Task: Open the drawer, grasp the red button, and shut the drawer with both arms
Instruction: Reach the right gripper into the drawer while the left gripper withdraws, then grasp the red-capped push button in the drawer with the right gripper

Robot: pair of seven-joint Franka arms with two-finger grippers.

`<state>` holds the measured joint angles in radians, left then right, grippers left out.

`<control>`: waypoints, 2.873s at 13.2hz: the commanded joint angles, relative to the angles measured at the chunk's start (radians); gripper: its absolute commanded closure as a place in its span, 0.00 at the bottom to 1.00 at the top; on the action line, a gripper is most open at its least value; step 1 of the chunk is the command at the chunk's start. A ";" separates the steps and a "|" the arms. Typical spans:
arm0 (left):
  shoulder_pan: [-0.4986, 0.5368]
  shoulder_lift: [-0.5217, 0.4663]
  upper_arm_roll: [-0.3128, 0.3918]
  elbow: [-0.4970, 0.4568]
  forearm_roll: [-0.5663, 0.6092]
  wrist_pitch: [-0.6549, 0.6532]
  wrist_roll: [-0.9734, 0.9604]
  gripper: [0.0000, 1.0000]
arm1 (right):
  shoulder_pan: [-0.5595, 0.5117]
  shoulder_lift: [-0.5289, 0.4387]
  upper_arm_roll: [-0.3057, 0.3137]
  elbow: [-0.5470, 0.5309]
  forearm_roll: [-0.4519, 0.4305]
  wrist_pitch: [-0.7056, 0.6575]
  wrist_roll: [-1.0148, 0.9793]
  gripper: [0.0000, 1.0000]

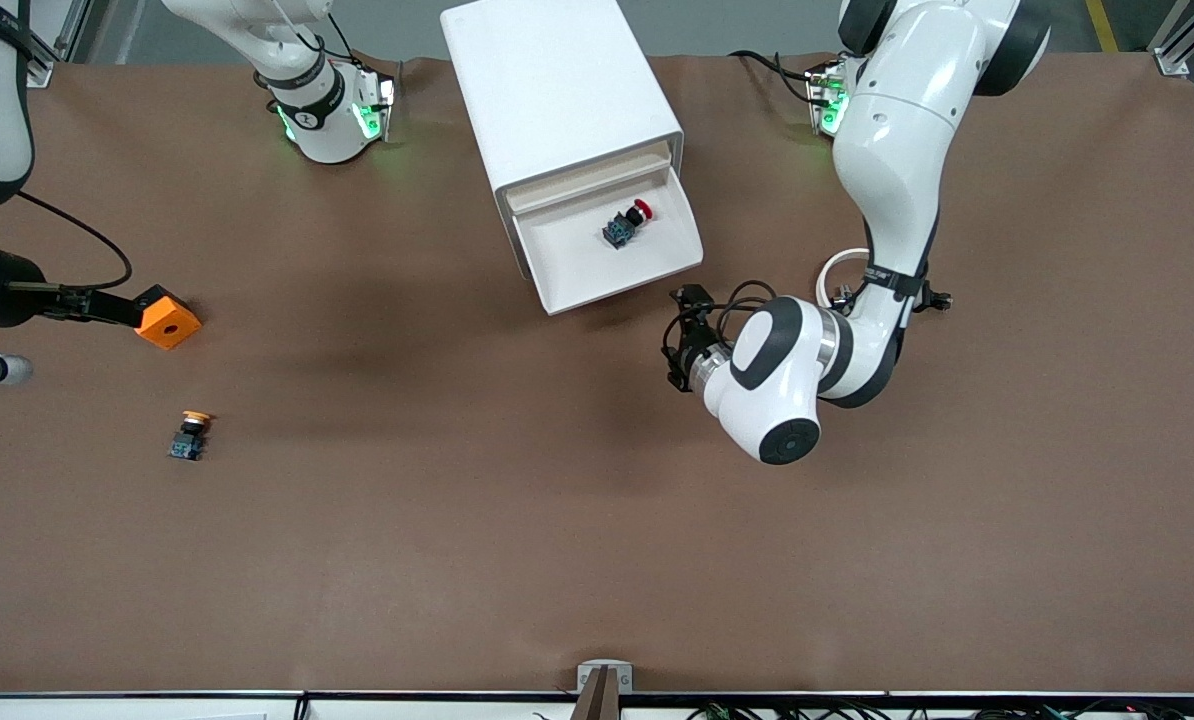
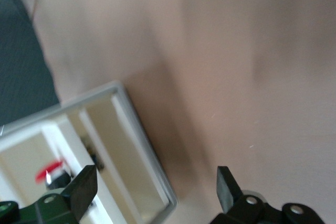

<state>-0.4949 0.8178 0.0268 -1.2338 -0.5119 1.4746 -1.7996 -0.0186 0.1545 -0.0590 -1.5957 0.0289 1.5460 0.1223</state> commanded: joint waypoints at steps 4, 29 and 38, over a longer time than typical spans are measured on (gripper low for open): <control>0.019 -0.196 0.018 -0.019 0.321 -0.010 0.405 0.00 | 0.323 -0.012 0.007 0.013 0.049 0.040 0.564 0.00; 0.337 -0.542 0.015 -0.079 0.492 -0.091 1.476 0.00 | 1.011 0.333 0.007 0.023 0.160 0.414 1.369 0.00; 0.340 -0.533 0.015 -0.079 0.492 -0.106 1.477 0.00 | 1.028 0.349 0.007 0.025 0.166 0.413 1.402 0.00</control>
<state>-0.1604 0.2941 0.0463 -1.3074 -0.0342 1.3804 -0.3421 0.9920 0.4869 -0.0383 -1.5850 0.1766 1.9642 1.5087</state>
